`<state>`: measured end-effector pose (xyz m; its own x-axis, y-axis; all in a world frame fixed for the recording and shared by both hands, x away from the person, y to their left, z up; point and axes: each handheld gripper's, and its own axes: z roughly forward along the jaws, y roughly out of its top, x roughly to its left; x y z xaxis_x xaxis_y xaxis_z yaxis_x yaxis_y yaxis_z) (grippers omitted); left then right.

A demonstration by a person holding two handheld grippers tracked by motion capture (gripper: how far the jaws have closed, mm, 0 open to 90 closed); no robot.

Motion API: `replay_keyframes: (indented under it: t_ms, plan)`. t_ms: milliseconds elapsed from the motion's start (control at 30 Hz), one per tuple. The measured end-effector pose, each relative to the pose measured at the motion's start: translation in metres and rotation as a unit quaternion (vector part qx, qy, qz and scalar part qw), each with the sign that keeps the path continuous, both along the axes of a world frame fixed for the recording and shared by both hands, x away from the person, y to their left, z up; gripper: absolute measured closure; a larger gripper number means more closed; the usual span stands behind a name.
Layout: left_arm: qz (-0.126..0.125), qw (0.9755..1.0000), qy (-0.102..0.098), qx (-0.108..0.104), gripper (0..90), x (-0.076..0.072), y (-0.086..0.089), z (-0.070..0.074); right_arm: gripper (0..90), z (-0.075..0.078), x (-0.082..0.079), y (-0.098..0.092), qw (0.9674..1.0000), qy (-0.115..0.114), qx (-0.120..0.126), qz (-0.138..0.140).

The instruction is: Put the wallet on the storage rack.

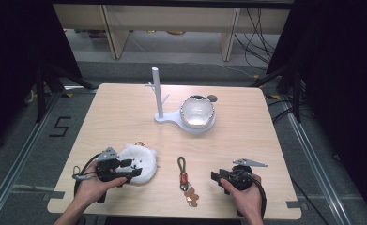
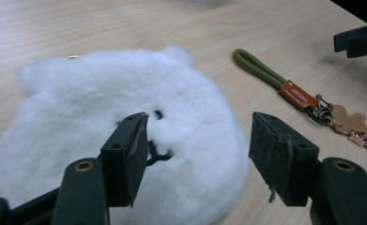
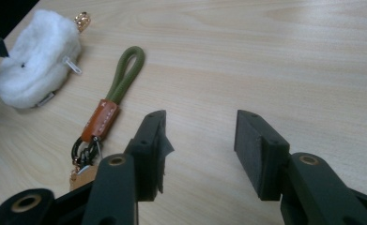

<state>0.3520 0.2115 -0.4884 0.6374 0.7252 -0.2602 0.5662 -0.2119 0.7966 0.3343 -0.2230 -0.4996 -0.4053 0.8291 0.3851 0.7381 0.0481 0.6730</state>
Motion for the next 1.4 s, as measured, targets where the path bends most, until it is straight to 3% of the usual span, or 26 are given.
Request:
replay_keyframes:
  t_ms: [100, 200, 233, 267, 300, 333, 367, 400, 500, 533, 567, 667, 700, 733, 800, 833, 900, 933, 1000, 1067, 1100, 1267, 1300, 1400]
  plan:
    - [0.007, 0.9998, -0.007, 0.014, 36.0, 0.002, 0.005, 0.006, 52.0, 0.001, 0.004, -0.001, 0.9999, 0.006, -0.015, 0.003]
    - [0.016, 0.9990, -0.008, 0.040, 35.1, 0.010, 0.009, 0.013, 51.4, 0.002, 0.009, -0.002, 0.9985, 0.031, -0.043, 0.014]
    - [0.014, 0.9985, -0.005, 0.053, 34.6, 0.012, 0.010, 0.015, 51.7, 0.006, 0.010, -0.002, 0.9968, 0.047, -0.063, 0.011]
    - [0.010, 0.9973, -0.005, 0.072, 34.6, 0.014, 0.012, 0.017, 51.7, 0.006, 0.010, -0.002, 0.9968, 0.047, -0.063, 0.011]
    - [0.011, 0.9972, -0.004, 0.073, 34.6, 0.018, 0.013, 0.019, 51.5, 0.009, 0.010, -0.001, 0.9947, 0.070, -0.075, 0.010]
    - [0.010, 0.9964, -0.003, 0.084, 34.6, 0.020, 0.014, 0.021, 51.5, 0.009, 0.010, -0.001, 0.9947, 0.070, -0.075, 0.010]
    - [0.013, 0.9962, -0.001, 0.086, 34.6, 0.023, 0.016, 0.023, 51.6, 0.009, 0.012, -0.003, 0.9929, 0.068, -0.095, 0.019]
    - [0.015, 0.9958, -0.002, 0.090, 34.6, 0.026, 0.017, 0.025, 51.6, 0.010, 0.013, -0.003, 0.9927, 0.073, -0.093, 0.023]
    - [0.018, 0.9923, 0.007, 0.122, 34.5, 0.036, 0.024, 0.029, 51.6, 0.011, 0.015, -0.003, 0.9908, 0.076, -0.108, 0.030]
    - [0.019, 0.9913, 0.010, 0.130, 34.5, 0.039, 0.026, 0.030, 51.5, 0.012, 0.016, -0.005, 0.9882, 0.075, -0.126, 0.042]
    - [0.023, 0.9894, 0.016, 0.142, 34.4, 0.044, 0.029, 0.031, 51.4, 0.015, 0.016, -0.004, 0.9862, 0.094, -0.130, 0.041]
    - [0.033, 0.9876, 0.020, 0.152, 34.4, 0.050, 0.032, 0.032, 51.0, 0.018, 0.016, -0.005, 0.9855, 0.096, -0.132, 0.046]
    - [0.041, 0.9874, 0.032, 0.150, 34.2, 0.056, 0.033, 0.032, 50.5, 0.022, 0.014, -0.002, 0.9838, 0.122, -0.128, 0.029]
    - [0.041, 0.9874, 0.032, 0.150, 34.1, 0.056, 0.033, 0.032, 50.4, 0.021, 0.015, -0.006, 0.9837, 0.102, -0.141, 0.048]
    - [0.045, 0.9869, 0.053, 0.146, 33.9, 0.064, 0.034, 0.029, 50.1, 0.022, 0.015, -0.005, 0.9835, 0.102, -0.142, 0.045]
    - [0.036, 0.9846, 0.072, 0.155, 33.8, 0.070, 0.036, 0.028, 49.3, 0.025, 0.015, -0.005, 0.9834, 0.107, -0.138, 0.049]
    - [0.039, 0.9840, 0.072, 0.159, 33.8, 0.073, 0.036, 0.026, 49.1, 0.025, 0.014, -0.005, 0.9836, 0.100, -0.140, 0.052]
    - [0.034, 0.9824, 0.082, 0.164, 33.7, 0.076, 0.036, 0.026, 48.9, 0.027, 0.014, -0.004, 0.9836, 0.108, -0.136, 0.048]
    - [0.025, 0.9804, 0.100, 0.168, 33.7, 0.080, 0.035, 0.025, 48.7, 0.025, 0.014, -0.004, 0.9834, 0.103, -0.141, 0.050]
    - [0.020, 0.9792, 0.103, 0.174, 33.4, 0.082, 0.032, 0.022, 48.6, 0.026, 0.014, -0.004, 0.9838, 0.100, -0.138, 0.055]
    - [0.009, 0.9772, 0.115, 0.178, 33.4, 0.085, 0.031, 0.021, 48.6, 0.027, 0.014, -0.003, 0.9838, 0.107, -0.135, 0.052]
    - [0.006, 0.9741, 0.130, 0.185, 33.5, 0.092, 0.023, 0.012, 48.5, 0.029, 0.015, -0.001, 0.9849, 0.100, -0.131, 0.055]
    - [-0.004, 0.9720, 0.134, 0.193, 34.0, 0.093, 0.023, 0.011, 48.3, 0.029, 0.015, -0.001, 0.9855, 0.093, -0.130, 0.056]
    - [-0.001, 0.9736, 0.132, 0.186, 35.8, 0.095, 0.019, 0.008, 48.1, 0.029, 0.015, -0.001, 0.9853, 0.092, -0.130, 0.061]
